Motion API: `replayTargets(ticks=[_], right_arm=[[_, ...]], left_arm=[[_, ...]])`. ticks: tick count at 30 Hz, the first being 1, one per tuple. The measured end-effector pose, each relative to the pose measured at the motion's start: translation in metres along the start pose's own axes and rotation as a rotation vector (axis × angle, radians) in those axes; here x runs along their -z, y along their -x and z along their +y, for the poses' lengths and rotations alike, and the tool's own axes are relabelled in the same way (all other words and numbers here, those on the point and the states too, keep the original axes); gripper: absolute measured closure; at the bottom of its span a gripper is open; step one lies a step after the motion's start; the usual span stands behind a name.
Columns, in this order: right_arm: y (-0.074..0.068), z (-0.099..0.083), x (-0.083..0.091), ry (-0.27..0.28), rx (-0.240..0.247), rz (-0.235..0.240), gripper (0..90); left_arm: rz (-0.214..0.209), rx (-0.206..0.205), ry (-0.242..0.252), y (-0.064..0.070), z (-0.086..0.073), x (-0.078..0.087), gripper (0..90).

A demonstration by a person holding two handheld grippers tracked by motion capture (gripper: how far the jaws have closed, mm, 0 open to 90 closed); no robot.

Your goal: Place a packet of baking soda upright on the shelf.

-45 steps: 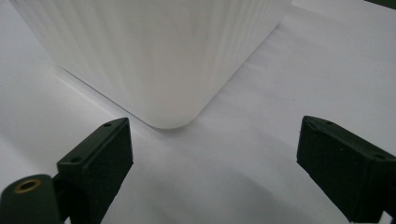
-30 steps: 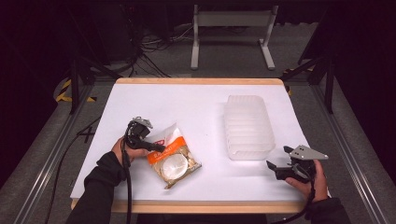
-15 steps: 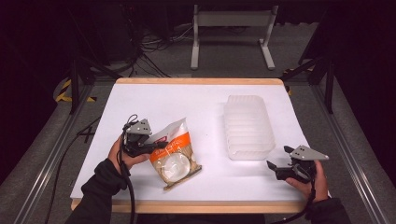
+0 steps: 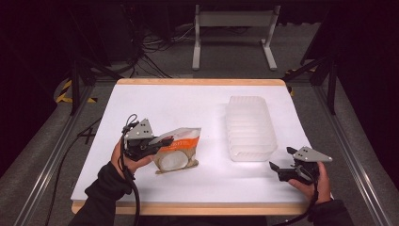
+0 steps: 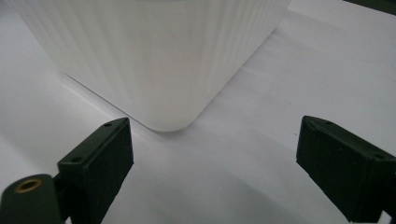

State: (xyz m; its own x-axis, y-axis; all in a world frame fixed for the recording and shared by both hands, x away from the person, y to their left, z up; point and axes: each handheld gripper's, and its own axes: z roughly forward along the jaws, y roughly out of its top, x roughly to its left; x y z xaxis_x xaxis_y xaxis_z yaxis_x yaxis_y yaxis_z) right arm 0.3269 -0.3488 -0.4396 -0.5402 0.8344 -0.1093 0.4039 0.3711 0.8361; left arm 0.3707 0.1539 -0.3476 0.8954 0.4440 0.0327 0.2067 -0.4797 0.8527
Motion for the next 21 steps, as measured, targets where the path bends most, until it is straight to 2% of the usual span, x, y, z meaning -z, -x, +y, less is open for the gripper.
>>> replayTargets(ticks=[5,6,13,18,21], right_arm=[[0.002,0.000,0.000,0.007,-0.008,0.002,11.6],[0.002,0.000,0.000,0.009,-0.010,0.003,11.6],[0.003,0.000,0.000,0.012,-0.013,-0.009,11.7],[0.004,0.000,0.000,0.015,-0.027,-0.020,11.8],[0.004,0.000,0.000,0.018,-0.025,-0.021,11.8]], left_arm=[[0.009,-0.008,0.013,0.000,0.006,-0.003,90.0],[0.027,-0.007,0.018,-0.001,0.007,-0.004,90.0],[0.025,0.010,0.053,-0.009,0.013,-0.006,90.0],[0.016,0.015,0.098,-0.017,0.023,-0.007,90.0],[0.026,0.007,0.107,-0.018,0.029,-0.009,90.0]])
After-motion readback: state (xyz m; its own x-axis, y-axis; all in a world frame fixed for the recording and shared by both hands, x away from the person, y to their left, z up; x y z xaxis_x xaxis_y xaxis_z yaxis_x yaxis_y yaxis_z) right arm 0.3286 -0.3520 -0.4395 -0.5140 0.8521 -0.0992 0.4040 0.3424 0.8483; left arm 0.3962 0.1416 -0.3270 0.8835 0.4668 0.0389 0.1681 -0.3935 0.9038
